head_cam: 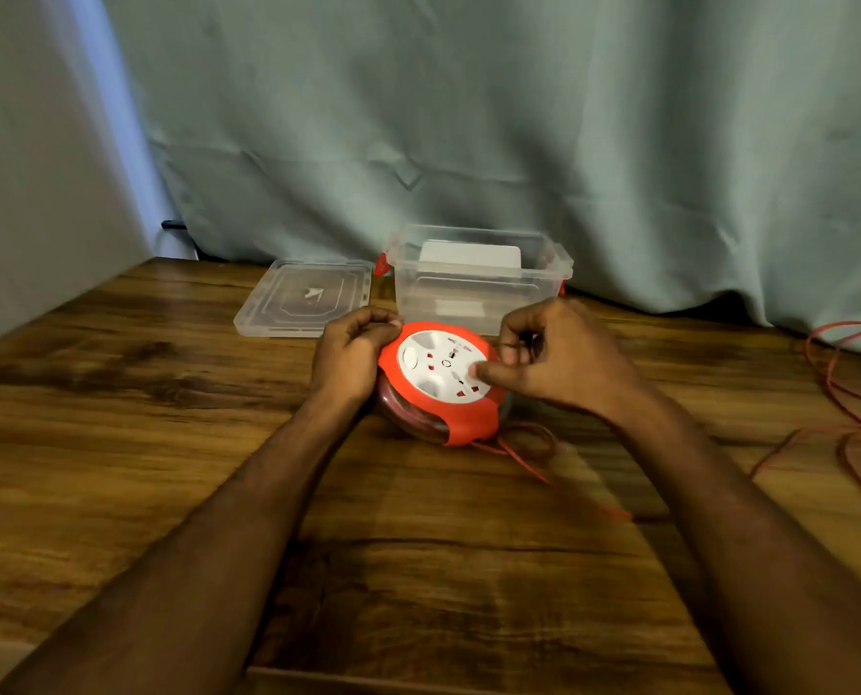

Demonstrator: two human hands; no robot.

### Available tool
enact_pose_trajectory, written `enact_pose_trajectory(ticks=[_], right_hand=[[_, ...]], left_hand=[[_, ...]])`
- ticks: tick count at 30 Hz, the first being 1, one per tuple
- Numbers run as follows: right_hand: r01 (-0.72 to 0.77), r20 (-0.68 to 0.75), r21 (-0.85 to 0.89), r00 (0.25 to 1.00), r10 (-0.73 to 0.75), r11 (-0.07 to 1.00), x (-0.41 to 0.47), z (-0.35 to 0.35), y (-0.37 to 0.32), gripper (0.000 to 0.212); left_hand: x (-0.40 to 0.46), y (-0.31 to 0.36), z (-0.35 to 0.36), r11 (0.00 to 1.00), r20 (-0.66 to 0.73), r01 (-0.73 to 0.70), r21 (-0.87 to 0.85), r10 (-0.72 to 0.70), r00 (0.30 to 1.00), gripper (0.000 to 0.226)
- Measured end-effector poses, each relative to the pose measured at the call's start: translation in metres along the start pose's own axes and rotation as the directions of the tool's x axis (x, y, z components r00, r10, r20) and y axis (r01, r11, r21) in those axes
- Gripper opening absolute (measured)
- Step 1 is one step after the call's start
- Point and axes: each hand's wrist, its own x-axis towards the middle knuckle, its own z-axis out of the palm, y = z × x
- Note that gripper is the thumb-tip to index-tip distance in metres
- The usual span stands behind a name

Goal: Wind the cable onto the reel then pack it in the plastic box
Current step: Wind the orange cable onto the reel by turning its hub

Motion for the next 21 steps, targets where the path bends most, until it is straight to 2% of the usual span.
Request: enact_pose_trajectory(ticks=[1,3,4,6,10,12,14,16,18,21], right_hand=[[-0.010,0.163,0.027,0.987,0.006,1.000,-0.002,-0.007,0.001,0.040],[-0.042,0.514,0.056,0.858,0.007,0.998,-0.010,-0.013,-0.001,0.038],[-0.048,0.604,0.050,0.797,0.009,0.998,-0.011,-0.012,-0.001,0.035],[-0.052,0.645,0.032,0.764,0.019,0.998,-0.010,-0.008,0.000,0.024],[-0.092,0.623,0.076,0.781,0.025,0.993,-0.008,-0.015,0.005,0.011],[-0.161,0.560,0.144,0.826,0.054,0.976,-0.009,-0.027,0.011,0.007],[-0.172,0.365,0.097,0.923,0.125,0.980,-0.006,-0.034,0.022,0.016],[-0.213,0.151,-0.158,0.960,0.236,0.964,-0.003,-0.036,0.036,0.022],[-0.336,0.080,-0.409,0.913,0.400,0.849,-0.004,-0.034,0.043,0.020],[-0.454,0.086,-0.549,0.804,0.588,0.702,-0.008,-0.028,0.054,0.022]], left_hand=[[0.001,0.000,-0.002,1.000,-0.025,0.005,0.020,-0.005,1.000,0.014],[0.002,0.000,-0.003,0.999,-0.059,0.001,0.043,0.001,0.998,0.013],[0.002,0.000,-0.003,0.999,-0.067,-0.003,0.047,0.006,0.998,0.012],[0.001,0.000,-0.002,0.999,-0.061,-0.002,0.052,0.005,0.998,0.012],[0.002,-0.002,-0.002,0.998,-0.050,0.010,0.055,-0.007,0.999,0.013],[0.003,-0.002,-0.002,0.998,-0.057,0.009,0.056,-0.005,0.998,0.015],[0.002,-0.001,-0.002,0.999,-0.043,0.002,0.052,0.000,0.999,0.017],[0.001,0.000,0.001,0.999,-0.005,-0.008,0.039,0.009,1.000,0.019],[-0.003,0.002,0.003,1.000,0.027,-0.021,0.016,0.020,0.999,0.020],[-0.005,0.004,0.004,1.000,0.055,-0.022,-0.013,0.022,0.998,0.018]])
